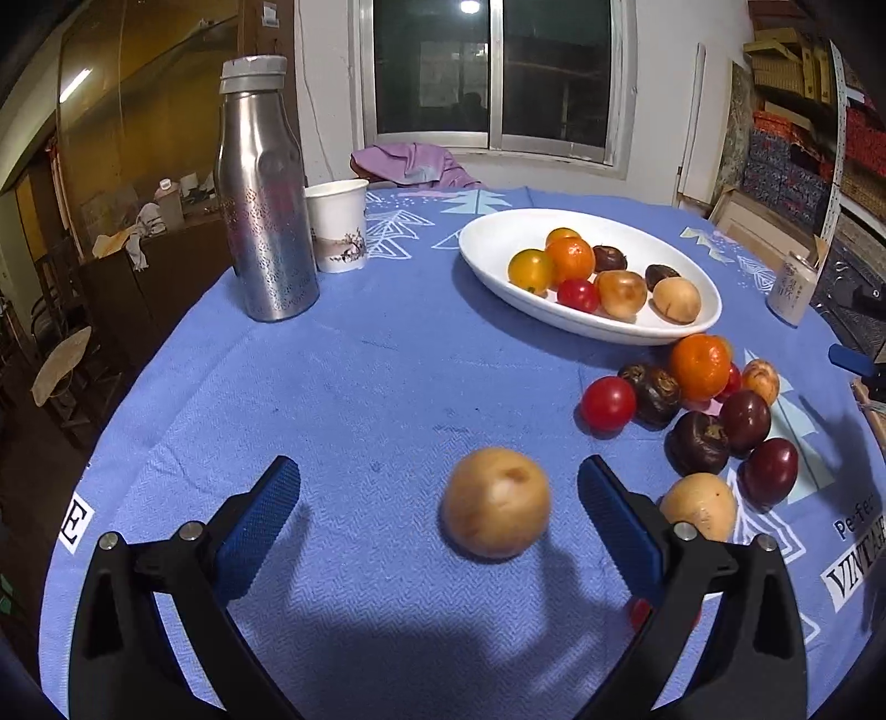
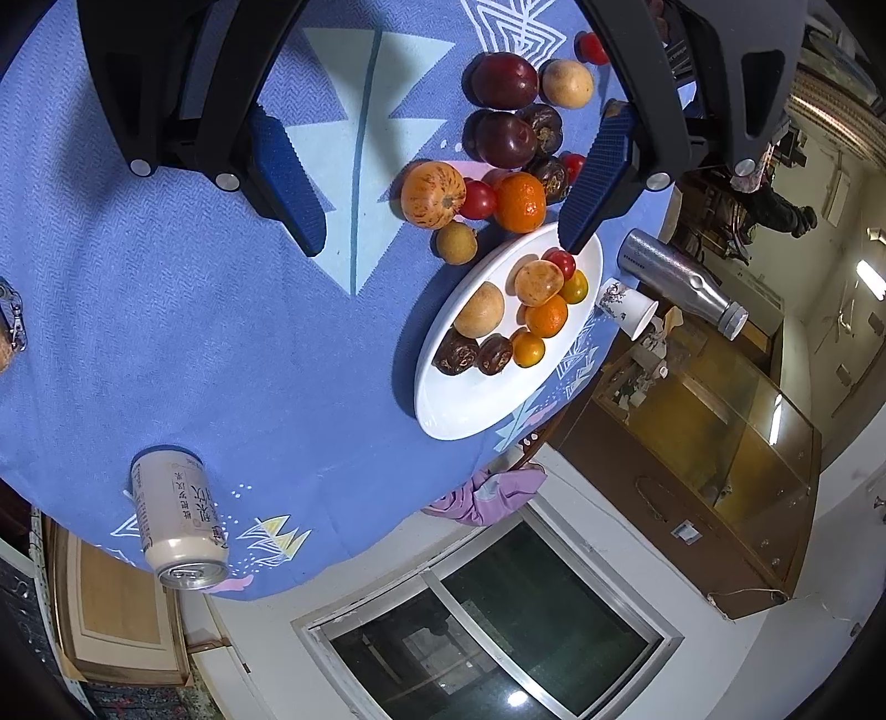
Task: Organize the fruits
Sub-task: 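Move both open grippers back above the remaining fruit pile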
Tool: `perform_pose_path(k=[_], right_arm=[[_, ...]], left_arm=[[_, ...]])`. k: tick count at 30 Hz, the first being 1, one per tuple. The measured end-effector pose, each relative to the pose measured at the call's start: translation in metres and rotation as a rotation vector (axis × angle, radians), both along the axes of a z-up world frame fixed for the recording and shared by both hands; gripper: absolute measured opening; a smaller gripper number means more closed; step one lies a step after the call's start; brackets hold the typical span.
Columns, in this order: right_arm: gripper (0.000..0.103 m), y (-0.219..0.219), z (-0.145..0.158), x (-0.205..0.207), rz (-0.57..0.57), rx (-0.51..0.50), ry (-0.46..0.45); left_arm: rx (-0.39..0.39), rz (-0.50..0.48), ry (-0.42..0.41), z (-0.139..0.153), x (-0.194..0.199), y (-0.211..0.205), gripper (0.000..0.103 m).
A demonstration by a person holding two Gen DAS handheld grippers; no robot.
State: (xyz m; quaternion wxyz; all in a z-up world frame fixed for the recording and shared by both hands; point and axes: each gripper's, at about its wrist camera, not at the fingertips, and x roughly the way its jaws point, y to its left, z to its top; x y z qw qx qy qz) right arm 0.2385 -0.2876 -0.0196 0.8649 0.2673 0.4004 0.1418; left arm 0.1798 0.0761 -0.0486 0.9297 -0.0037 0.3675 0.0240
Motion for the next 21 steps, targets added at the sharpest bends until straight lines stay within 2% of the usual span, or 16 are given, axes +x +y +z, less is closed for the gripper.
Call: perform_pose_path(k=[7,12,14,15,16,18,21], right_arm=[[0.087,0.018,0.005,-0.004,0.074,-0.047,-0.038],[0.086,0.051,0.005,-0.012,0.172,-0.220,-0.061],[0.080,0.065,0.002,-0.016,0.222,-0.283,-0.070],[0.074,0.070,0.000,-0.019,0.249,-0.300,-0.071],[0.072,0.077,-0.002,-0.022,0.283,-0.319,-0.071],[0.064,0.089,-0.006,-0.028,0.323,-0.358,-0.074],[0.060,0.106,-0.012,-0.037,0.369,-0.435,-0.079]], left_arm=[[0.044,-0.080,0.025,-0.004,0.002,-0.020,0.099],[0.048,-0.082,0.058,-0.008,0.008,-0.022,0.098],[0.035,-0.073,0.073,-0.010,0.013,-0.020,0.094],[0.031,-0.072,0.081,-0.012,0.014,-0.019,0.086],[0.025,-0.073,0.093,-0.013,0.016,-0.019,0.081],[0.016,-0.069,0.102,-0.015,0.018,-0.017,0.081],[0.010,-0.064,0.093,-0.014,0.018,-0.016,0.081]])
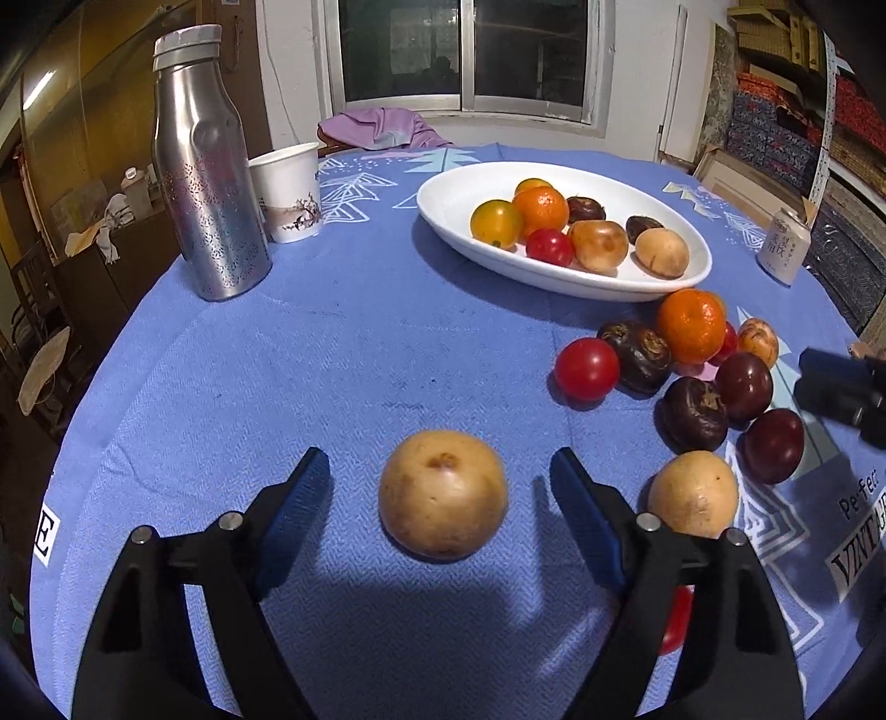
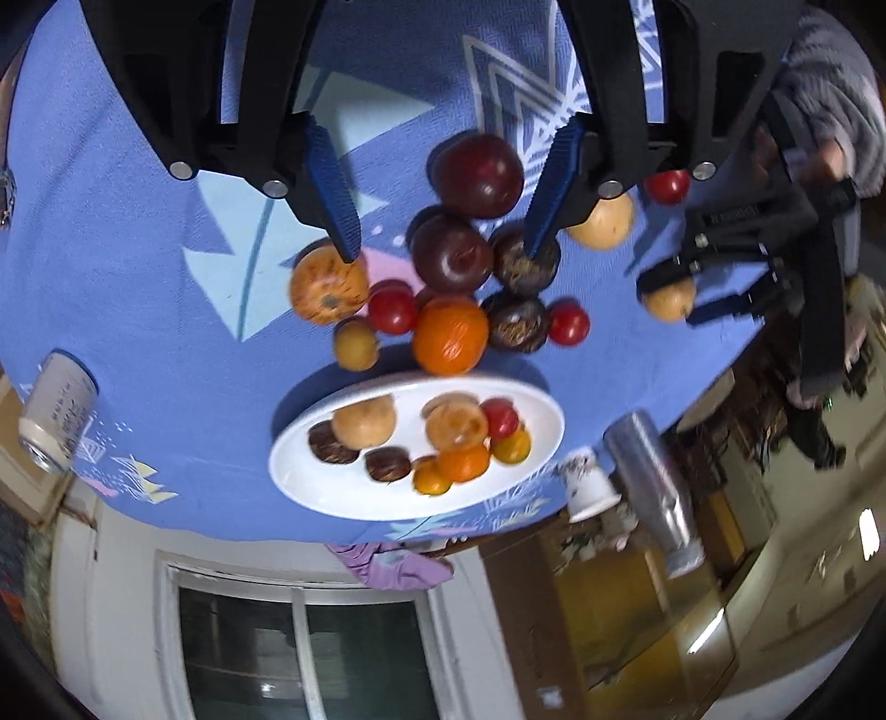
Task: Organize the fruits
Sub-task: 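Move both open grippers back above the remaining fruit pile, then grasp a brown pear with the left gripper while the right gripper grasps a dark red plum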
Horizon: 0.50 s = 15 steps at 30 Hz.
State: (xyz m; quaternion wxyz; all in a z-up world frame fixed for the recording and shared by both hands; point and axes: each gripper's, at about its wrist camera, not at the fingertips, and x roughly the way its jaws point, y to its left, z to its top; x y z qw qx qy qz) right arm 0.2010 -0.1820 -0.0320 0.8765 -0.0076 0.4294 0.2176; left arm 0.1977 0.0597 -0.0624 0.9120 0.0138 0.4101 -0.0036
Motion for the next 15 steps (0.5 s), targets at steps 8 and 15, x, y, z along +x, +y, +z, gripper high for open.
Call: perform_pose_path(k=[8,15], right_arm=[[0.047,0.024,-0.016,-0.013,0.050,-0.110,-0.003],[0.040,0.032,-0.026,-0.015,0.060,-0.164,0.007]], left_arm=[[-0.002,-0.003,0.001,0.000,0.000,-0.001,0.081],[-0.027,-0.001,0.015,-0.002,0.002,0.002,0.074]])
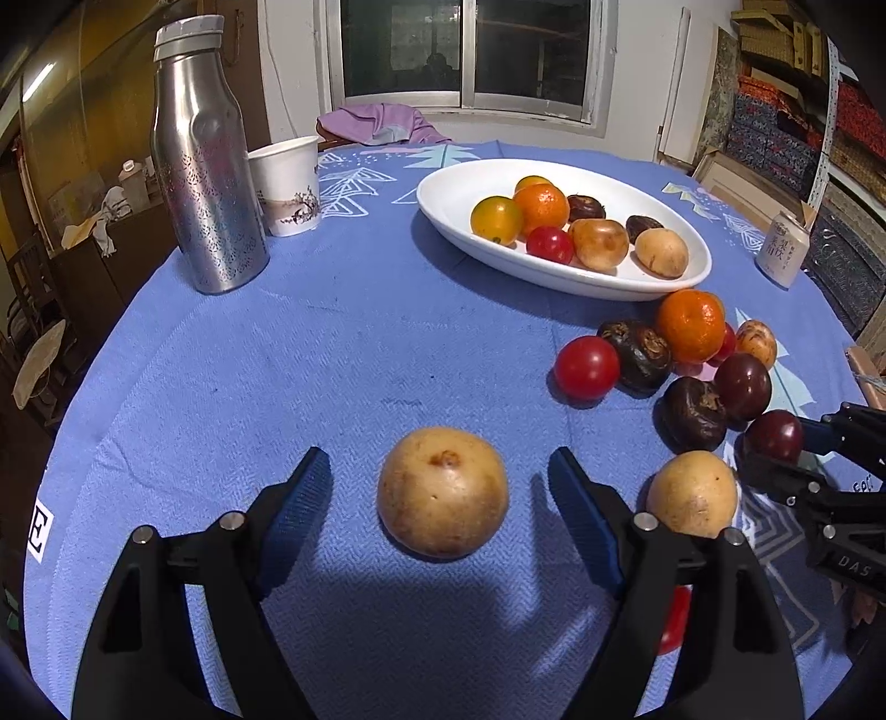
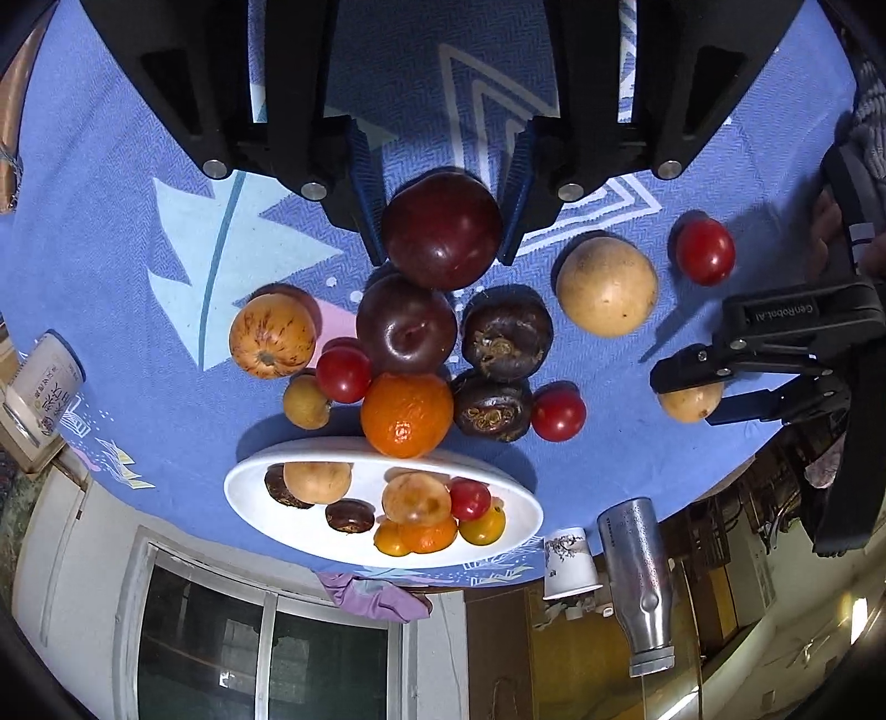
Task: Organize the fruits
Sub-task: 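Grasp a brown pear with the left gripper while the right gripper grasps a dark red plum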
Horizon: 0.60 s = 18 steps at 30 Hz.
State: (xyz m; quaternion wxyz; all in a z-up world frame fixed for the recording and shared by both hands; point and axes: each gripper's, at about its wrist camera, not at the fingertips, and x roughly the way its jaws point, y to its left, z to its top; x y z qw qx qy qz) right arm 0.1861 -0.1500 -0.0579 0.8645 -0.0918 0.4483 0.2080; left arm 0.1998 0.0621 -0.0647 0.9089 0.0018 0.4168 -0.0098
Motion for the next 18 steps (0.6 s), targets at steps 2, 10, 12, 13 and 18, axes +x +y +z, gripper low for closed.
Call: perform_pose_path(k=[2,10,12,13,18], right_arm=[[0.040,-0.001,0.000,0.000,-0.002,0.007,0.004],[0.039,-0.002,0.000,-0.002,-0.001,0.009,0.005],[0.039,-0.002,0.000,-0.002,-0.001,0.008,0.004],[0.039,-0.002,0.000,-0.002,-0.001,0.012,0.006],[0.039,-0.007,0.005,-0.001,-0.009,0.043,0.007]], left_arm=[[-0.022,0.001,0.014,-0.002,0.001,0.003,0.070],[-0.081,0.007,0.018,-0.003,-0.001,0.011,0.046],[-0.087,0.001,0.012,-0.002,-0.002,0.010,0.044],[-0.090,0.001,0.012,-0.002,-0.002,0.010,0.044],[-0.099,0.004,-0.015,0.002,-0.004,0.011,0.044]])
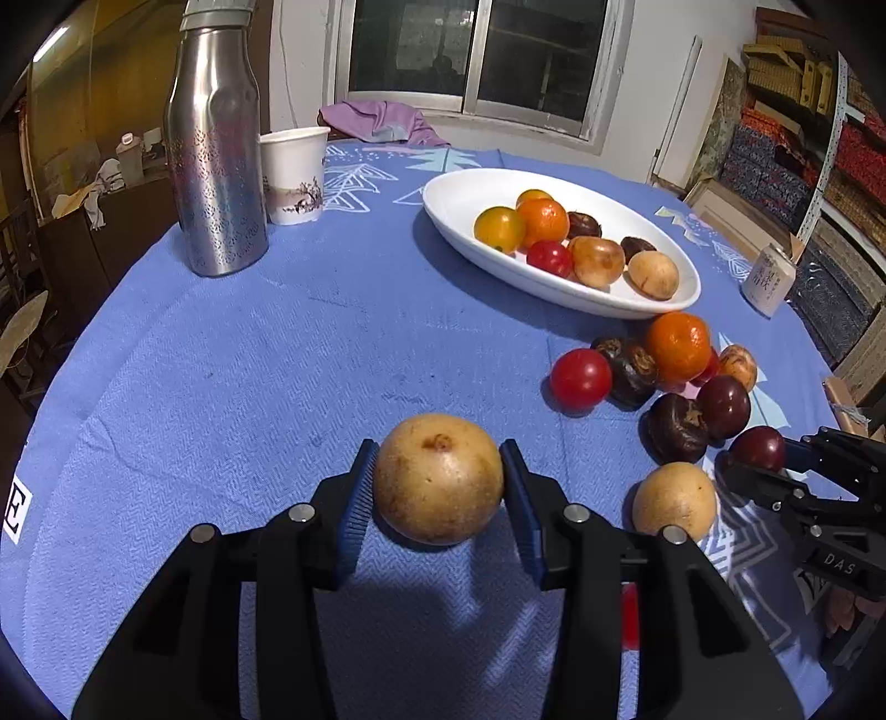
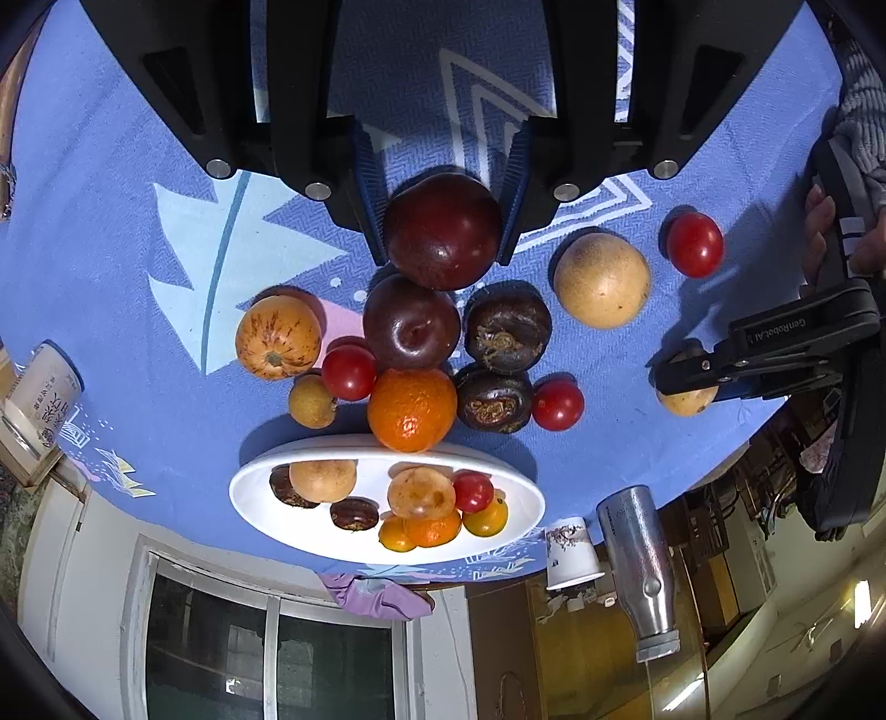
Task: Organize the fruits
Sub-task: 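Grasp a brown pear with the left gripper while the right gripper grasps a dark red plum, then carry the pear and plum over the plate and open both grippers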
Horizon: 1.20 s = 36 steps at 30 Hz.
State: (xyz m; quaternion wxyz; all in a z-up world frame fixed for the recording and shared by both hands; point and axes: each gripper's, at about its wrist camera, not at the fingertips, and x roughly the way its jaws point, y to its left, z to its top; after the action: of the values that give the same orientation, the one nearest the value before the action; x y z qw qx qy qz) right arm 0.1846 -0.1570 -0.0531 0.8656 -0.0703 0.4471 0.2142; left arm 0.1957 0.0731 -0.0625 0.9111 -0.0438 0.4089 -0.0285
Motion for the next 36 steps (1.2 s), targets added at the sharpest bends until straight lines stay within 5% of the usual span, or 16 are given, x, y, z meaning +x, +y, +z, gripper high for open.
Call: perform_pose_path(k=[9,20,25,36], right_arm=[[0.038,-0.030,0.036,0.002,-0.077,0.136,-0.087],[0.038,-0.056,0.121,0.077,-0.199,0.265,-0.206],[0.038,-0.049,0.104,0.125,-0.220,0.282,-0.149],[0.038,0.004,0.041,0.185,-0.153,0.176,-0.034]], left_arm=[[0.015,0.011,-0.077,0.026,0.001,-0.005,0.044],[-0.008,-0.049,-0.197,0.113,0.082,-0.055,0.044],[-0.014,-0.020,-0.174,0.105,0.131,-0.054,0.044],[-0.020,0.000,-0.032,0.033,0.215,-0.037,0.044]])
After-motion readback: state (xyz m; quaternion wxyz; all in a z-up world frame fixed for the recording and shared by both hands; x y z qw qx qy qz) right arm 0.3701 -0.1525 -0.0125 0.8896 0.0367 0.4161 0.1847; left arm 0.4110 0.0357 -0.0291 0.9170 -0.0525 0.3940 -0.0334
